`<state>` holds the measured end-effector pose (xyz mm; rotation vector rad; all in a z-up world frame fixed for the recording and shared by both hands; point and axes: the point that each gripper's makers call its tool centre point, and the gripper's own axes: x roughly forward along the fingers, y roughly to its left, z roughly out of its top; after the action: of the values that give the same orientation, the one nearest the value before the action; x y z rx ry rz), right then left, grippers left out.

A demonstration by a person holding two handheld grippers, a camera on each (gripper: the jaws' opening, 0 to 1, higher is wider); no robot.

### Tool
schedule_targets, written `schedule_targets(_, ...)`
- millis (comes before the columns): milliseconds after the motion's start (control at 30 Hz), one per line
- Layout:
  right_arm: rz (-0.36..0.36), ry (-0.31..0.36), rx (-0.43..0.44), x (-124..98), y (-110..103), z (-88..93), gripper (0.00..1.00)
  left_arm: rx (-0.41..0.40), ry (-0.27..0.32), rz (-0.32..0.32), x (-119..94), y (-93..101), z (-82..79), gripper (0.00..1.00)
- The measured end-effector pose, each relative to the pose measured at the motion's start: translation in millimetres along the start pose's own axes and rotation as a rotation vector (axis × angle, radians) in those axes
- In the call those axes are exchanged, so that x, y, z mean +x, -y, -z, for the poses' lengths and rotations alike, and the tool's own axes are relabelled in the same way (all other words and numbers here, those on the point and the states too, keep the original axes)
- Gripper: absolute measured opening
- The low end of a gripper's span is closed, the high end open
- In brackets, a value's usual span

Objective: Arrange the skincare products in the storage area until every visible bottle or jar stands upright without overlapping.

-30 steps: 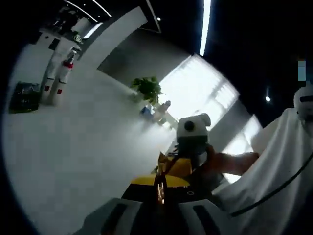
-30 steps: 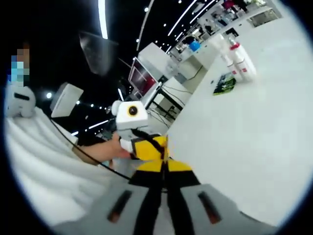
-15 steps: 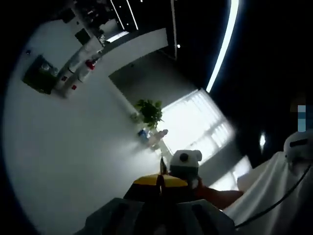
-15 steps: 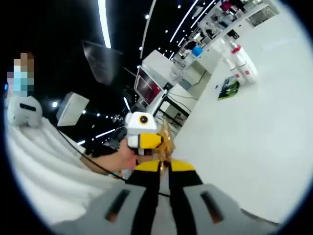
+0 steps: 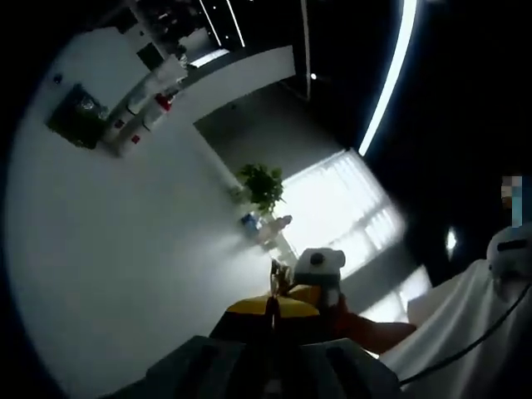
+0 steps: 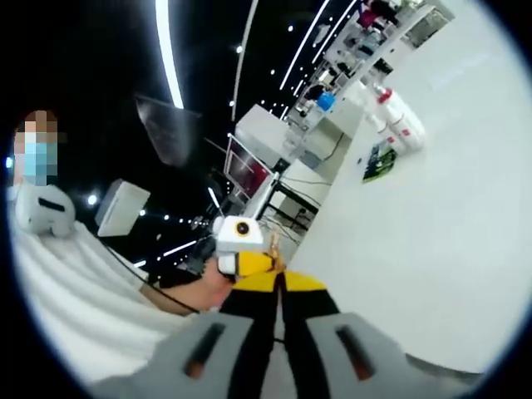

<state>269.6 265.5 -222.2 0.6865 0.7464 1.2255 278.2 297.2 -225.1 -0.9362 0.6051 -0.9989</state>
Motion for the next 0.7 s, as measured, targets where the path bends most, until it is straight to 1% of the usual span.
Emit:
schedule_targets(33, 0.013, -0.002, -0.018, 1, 2, 0.5, 0.06, -0.006, -0.001, 0.000, 0, -0.5, -0.3, 0.01)
schedule_targets(133, 0.033, -0.018, -0.028, 3, 6, 3.3, 0.15, -0.016, 0.011, -0.021, -6, -5.4, -8.4, 0.00)
schedule_targets(200, 0.068, -0.016, -0.062, 3, 10, 2.8, 0.18, -0.016, 0.016, -0.034, -11, -9.4, -16.8, 0.00)
schedule_targets(267, 0.085, -0.011, -0.081, 2, 12, 1.7, 0.19, -0.014, 0.023, -0.047, -15, -12.5, -23.5, 0.00)
schedule_targets(333, 0.113, 0.008, -0.102, 0, 16, -2.5, 0.23, -0.006, 0.031, -0.081, -24, -21.6, -40.2, 0.00)
schedule_targets(367, 0.128, 0.020, -0.110, 0, 19, -4.7, 0.26, -0.005, 0.032, -0.087, -25, -22.7, -42.7, 0.00)
schedule_targets(433, 0.167, 0.034, -0.135, -2, 25, -8.9, 0.28, 0.012, 0.046, -0.129, -33, -32.3, -59.4, 0.00)
schedule_targets(467, 0.193, 0.030, -0.155, -3, 28, -9.5, 0.28, 0.015, 0.050, -0.144, -36, -35.7, -65.0, 0.00)
schedule_targets(500, 0.235, 0.026, -0.190, -5, 34, -10.3, 0.28, 0.019, 0.058, -0.171, -40, -41.4, -73.2, 0.00)
schedule_targets(533, 0.249, 0.023, -0.202, -5, 36, -10.4, 0.29, 0.026, 0.063, -0.192, -44, -46.0, -80.3, 0.01)
schedule_targets(567, 0.284, 0.010, -0.233, -6, 40, -9.6, 0.29, 0.031, 0.067, -0.203, -45, -48.0, -82.9, 0.01)
schedule_targets(600, 0.319, 0.005, -0.270, -6, 44, -10.5, 0.30, 0.039, 0.071, -0.225, -49, -53.4, -89.9, 0.01)
schedule_targets(667, 0.347, -0.014, -0.312, -6, 47, -9.5, 0.34, 0.038, 0.076, -0.256, -54, -60.1, -97.9, 0.01)
schedule_targets(700, 0.334, -0.017, -0.313, -3, 44, -7.7, 0.35, 0.039, 0.084, -0.272, -57, -64.0, -102.8, 0.01)
